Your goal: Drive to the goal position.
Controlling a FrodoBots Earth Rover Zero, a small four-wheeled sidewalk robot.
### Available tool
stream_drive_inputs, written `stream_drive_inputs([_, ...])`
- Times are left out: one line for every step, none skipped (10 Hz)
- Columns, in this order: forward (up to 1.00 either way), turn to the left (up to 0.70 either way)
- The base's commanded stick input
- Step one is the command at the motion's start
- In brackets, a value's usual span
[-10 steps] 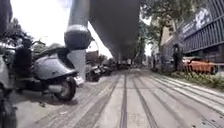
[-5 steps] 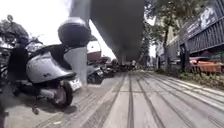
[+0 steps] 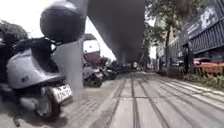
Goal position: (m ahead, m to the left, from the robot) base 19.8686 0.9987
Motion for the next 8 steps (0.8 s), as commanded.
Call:
stream_drive_inputs([0.7,-0.14])
stream_drive_inputs([0.7,-0.1])
stream_drive_inputs([0.7,-0.02])
stream_drive_inputs([0.7,0.0])
stream_drive_inputs([0.7,0.0])
stream_drive_inputs([0.7,0.0])
stream_drive_inputs([0.7,0.0])
stream_drive_inputs([0.7,0.0])
